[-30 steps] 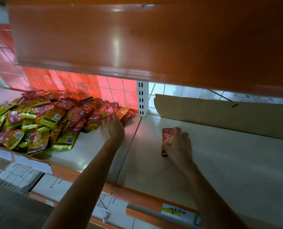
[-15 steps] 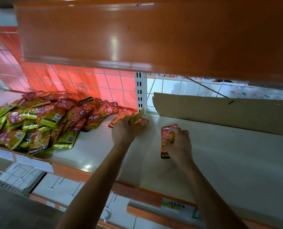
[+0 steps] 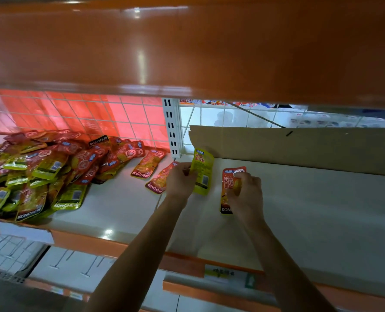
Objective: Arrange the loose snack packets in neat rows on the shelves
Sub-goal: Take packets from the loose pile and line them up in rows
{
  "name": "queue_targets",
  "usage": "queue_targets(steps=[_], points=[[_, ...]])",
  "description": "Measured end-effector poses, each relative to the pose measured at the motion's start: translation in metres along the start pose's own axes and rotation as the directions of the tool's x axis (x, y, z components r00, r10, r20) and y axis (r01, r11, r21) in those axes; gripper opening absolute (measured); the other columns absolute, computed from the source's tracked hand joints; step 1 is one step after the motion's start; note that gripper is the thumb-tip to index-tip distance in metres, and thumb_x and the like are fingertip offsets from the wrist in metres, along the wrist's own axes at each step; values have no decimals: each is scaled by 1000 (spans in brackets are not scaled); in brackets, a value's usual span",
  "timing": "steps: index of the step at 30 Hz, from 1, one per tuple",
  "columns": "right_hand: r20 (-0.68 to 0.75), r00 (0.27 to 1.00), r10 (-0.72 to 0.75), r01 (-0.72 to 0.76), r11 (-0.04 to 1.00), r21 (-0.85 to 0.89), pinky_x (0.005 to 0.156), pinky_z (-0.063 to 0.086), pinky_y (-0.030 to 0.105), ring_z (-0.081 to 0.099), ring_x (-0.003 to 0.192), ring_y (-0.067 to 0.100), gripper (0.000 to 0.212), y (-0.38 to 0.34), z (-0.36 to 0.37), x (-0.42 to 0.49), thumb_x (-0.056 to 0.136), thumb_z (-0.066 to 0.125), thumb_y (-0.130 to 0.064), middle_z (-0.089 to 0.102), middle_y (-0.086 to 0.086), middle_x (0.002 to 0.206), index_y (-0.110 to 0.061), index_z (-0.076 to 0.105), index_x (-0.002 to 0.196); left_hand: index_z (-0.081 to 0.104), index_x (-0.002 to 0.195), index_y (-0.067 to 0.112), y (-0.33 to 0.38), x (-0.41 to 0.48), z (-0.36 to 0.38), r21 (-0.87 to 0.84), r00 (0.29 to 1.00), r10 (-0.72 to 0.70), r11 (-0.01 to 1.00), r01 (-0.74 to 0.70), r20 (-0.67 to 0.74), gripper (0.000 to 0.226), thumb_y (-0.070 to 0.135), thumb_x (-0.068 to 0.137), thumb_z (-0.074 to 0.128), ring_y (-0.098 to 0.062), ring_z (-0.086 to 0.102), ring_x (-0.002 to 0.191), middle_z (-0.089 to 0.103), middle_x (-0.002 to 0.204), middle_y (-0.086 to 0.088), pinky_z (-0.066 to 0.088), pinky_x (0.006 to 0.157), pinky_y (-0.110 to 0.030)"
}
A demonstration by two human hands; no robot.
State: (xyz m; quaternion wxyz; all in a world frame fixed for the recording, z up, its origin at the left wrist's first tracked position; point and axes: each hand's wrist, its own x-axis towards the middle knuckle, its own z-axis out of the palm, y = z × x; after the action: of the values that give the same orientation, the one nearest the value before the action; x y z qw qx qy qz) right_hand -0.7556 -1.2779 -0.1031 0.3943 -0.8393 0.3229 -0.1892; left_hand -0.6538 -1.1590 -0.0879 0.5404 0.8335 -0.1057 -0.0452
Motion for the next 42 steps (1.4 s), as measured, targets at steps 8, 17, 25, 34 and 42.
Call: queue_targets(steps=[8, 17, 25, 34, 42], points=[[-36, 998, 47, -47, 999, 10, 90, 52, 38, 55, 108, 27, 48, 17, -17, 3, 86, 66, -14, 40, 9, 128, -15, 47, 131, 69, 109, 7, 5, -15, 30, 632, 838, 536, 616, -471, 103, 33, -4, 82, 53, -32, 63, 81, 68, 94, -15, 48, 65, -35], [-64, 998, 17, -19, 999, -35, 86, 43, 28, 54, 110, 25, 49, 21, -29, 5, 86, 66, -15, 44, 10, 130, -12, 49, 132, 48, 136, 19, -4, -16, 61, 755, 865, 332, 431, -495, 377, 41, 27, 97, 40, -30, 42, 121, 47, 135, -6, 35, 97, -38], [-65, 998, 14, -16, 999, -37, 86, 41, 26, 53, 112, 24, 48, 21, -35, 4, 87, 65, -13, 45, 10, 129, -12, 49, 133, 53, 127, 17, -7, -7, 64, 727, 880, 305, 497, -474, 365, 42, 44, 99, 37, -29, 45, 116, 44, 131, -8, 40, 94, -39], [-48, 999, 23, -25, 999, -37, 89, 46, 32, 52, 114, 26, 51, 21, -38, 2, 87, 64, -11, 44, 10, 129, -12, 47, 135, 54, 126, 17, -10, -1, 66, 709, 885, 306, 529, -466, 352, 39, 41, 99, 40, -28, 44, 118, 44, 133, -7, 40, 96, -38], [-52, 998, 24, -26, 999, -45, 87, 45, 28, 51, 115, 24, 51, 21, -40, 1, 88, 63, -12, 44, 9, 130, -12, 46, 136, 54, 127, 17, -11, 4, 67, 705, 886, 310, 537, -462, 345, 39, 40, 98, 42, -28, 45, 118, 45, 133, -6, 41, 96, -38]])
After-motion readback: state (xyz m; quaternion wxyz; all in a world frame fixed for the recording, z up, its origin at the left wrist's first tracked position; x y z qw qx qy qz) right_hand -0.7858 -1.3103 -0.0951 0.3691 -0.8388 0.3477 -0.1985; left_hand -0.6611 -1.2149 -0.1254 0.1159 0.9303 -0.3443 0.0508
